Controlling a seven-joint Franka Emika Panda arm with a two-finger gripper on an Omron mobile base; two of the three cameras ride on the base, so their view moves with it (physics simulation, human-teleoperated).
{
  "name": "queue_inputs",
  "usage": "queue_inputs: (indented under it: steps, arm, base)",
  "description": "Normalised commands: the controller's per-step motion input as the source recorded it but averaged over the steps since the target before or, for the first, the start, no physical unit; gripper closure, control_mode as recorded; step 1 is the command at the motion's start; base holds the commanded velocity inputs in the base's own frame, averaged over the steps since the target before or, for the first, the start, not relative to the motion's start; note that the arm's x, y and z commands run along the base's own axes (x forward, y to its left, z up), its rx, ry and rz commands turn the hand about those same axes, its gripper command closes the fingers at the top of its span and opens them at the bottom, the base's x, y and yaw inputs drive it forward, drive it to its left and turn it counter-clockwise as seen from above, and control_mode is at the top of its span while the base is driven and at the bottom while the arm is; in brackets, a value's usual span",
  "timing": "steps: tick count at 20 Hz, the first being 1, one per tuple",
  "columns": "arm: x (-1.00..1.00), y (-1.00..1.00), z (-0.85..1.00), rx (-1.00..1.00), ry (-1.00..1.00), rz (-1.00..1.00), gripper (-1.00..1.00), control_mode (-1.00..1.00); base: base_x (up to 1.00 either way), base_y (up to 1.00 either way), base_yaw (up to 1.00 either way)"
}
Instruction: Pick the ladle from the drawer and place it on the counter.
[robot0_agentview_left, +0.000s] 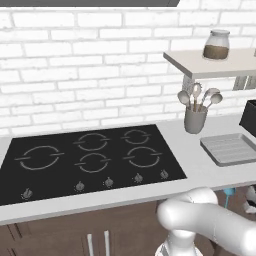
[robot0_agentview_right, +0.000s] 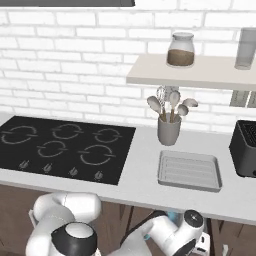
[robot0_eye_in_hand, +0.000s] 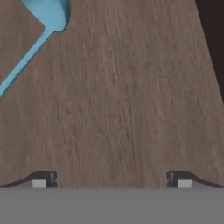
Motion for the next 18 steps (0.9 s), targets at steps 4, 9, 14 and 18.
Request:
queue_inputs:
  steps: [4, 9, 14, 18]
  arm:
    - [0.04, -0.11, -0.44, 0.00, 0.00, 0.00, -1.00, -1.00]
    - [0.00, -0.12, -0.42, 0.00, 0.01, 0.00, -1.00, -1.00]
    - [-0.25, -0.17, -0.54, 0.00, 0.02, 0.00, -1.00, -1.00]
    - [-0.78, -0.22, -0.63, 0.00, 0.04, 0.00, -1.00, -1.00]
  base:
    - [0.00, 0.00, 0.00]
    - [0.00, 0.00, 0.00]
    - [0.00, 0.00, 0.00]
    - [0.00, 0.00, 0.00]
